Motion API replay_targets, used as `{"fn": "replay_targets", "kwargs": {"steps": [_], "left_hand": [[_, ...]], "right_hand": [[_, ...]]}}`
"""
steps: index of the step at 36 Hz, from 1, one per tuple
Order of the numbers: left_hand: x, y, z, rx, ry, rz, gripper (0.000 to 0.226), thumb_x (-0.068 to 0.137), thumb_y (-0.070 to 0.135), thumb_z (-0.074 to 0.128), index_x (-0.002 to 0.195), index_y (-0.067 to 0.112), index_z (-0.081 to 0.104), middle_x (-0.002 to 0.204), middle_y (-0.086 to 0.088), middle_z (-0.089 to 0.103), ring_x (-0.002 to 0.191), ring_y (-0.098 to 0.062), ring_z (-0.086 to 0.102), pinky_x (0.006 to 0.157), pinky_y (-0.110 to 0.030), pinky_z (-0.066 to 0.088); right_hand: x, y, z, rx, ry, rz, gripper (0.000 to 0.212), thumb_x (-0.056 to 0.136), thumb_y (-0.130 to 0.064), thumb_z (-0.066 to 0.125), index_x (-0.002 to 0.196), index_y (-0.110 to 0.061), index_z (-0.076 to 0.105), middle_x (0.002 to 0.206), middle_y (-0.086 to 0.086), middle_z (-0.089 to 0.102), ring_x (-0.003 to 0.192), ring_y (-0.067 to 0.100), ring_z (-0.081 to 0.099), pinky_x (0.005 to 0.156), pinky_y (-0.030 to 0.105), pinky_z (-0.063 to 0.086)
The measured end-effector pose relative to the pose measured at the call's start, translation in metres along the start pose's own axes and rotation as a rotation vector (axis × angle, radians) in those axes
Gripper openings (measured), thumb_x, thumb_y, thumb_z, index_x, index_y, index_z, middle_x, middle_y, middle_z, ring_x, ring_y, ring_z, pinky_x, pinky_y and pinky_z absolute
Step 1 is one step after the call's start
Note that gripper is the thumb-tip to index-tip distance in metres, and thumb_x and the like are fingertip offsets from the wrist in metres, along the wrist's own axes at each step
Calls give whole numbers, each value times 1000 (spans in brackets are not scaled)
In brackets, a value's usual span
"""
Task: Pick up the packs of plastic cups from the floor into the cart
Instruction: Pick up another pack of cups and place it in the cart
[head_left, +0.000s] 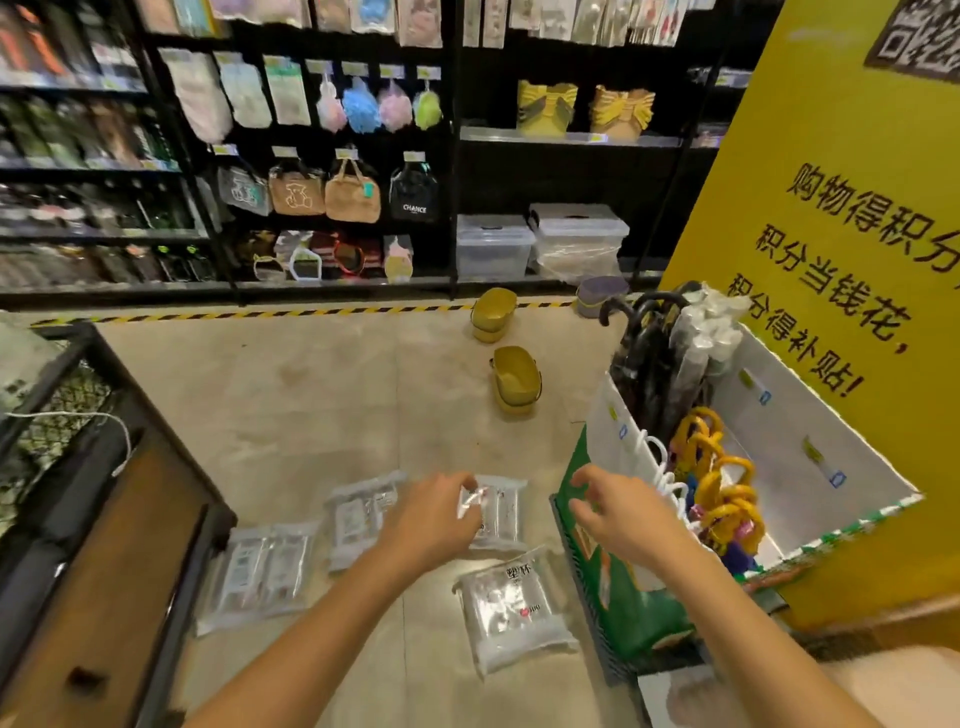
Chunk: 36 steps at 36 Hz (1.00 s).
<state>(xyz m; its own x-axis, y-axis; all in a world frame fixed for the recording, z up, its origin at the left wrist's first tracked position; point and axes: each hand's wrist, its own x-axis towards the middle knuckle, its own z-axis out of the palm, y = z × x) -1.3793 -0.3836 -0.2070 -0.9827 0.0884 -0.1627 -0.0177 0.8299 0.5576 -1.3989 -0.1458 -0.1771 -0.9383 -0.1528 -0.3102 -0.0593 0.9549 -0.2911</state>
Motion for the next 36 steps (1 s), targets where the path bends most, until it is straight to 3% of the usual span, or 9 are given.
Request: {"fn": "replay_targets", "kwargs": {"steps": [7, 10, 13, 20, 24, 28, 31, 36], "left_hand": [[77, -35, 47, -105, -29, -104, 42, 93, 34, 52, 134, 26, 50, 135, 1, 55, 119, -18, 55, 98, -39, 47], [108, -51, 72, -151, -66, -158, 42, 94, 30, 53, 136, 25, 47, 135, -2, 52, 109, -15, 57, 90, -33, 47], [141, -69, 101, -162, -88, -196, 45, 94, 28, 53, 138, 24, 45, 133, -6, 52, 116, -19, 55, 91, -32, 46], [202, -115, 191, -285, -80, -332, 51, 95, 23, 54, 144, 25, 38, 133, -6, 51, 112, -21, 54, 88, -29, 43], [224, -157, 271, -333, -99, -430, 59, 94, 26, 54, 148, 31, 31, 143, 1, 43, 119, -11, 49, 94, -22, 36], [248, -211, 369, -336, -157, -539, 65, 92, 34, 53, 151, 35, 25, 143, 1, 41, 124, -17, 48, 99, -29, 39], [260, -253, 451, -341, -191, -595, 75, 81, 42, 50, 151, 32, 27, 142, -5, 44, 122, -23, 52, 94, -26, 36], [273, -330, 591, -298, -320, -651, 87, 75, 55, 46, 153, 37, 12, 146, -15, 44, 126, -35, 48, 103, -46, 41]], "right_hand": [[94, 35, 35, -16, -97, 8, 44, 106, -36, 49, 147, -20, 48, 135, 9, 65, 123, 28, 63, 93, 40, 53], [132, 50, 59, -9, -104, 21, 43, 104, -36, 51, 144, -21, 49, 129, 9, 66, 117, 29, 64, 94, 45, 55], [167, 67, 86, 25, -132, 40, 40, 103, -33, 51, 141, -21, 51, 121, 8, 65, 109, 30, 65, 88, 44, 55], [253, 118, 165, 76, -221, 94, 47, 105, -32, 52, 150, -20, 45, 141, 13, 57, 124, 34, 60, 101, 48, 52], [305, 158, 241, 93, -312, 137, 52, 107, -33, 49, 156, -22, 37, 144, 13, 52, 128, 34, 56, 103, 46, 50], [350, 212, 344, 123, -384, 142, 53, 107, -32, 48, 158, -24, 37, 149, 11, 49, 133, 32, 53, 106, 46, 49], [377, 255, 426, 149, -465, 181, 56, 106, -32, 51, 159, -26, 34, 150, 15, 47, 134, 35, 52, 107, 47, 49], [413, 324, 557, 196, -534, 234, 62, 105, -37, 53, 161, -31, 28, 154, 15, 48, 133, 35, 54, 110, 47, 47]]}}
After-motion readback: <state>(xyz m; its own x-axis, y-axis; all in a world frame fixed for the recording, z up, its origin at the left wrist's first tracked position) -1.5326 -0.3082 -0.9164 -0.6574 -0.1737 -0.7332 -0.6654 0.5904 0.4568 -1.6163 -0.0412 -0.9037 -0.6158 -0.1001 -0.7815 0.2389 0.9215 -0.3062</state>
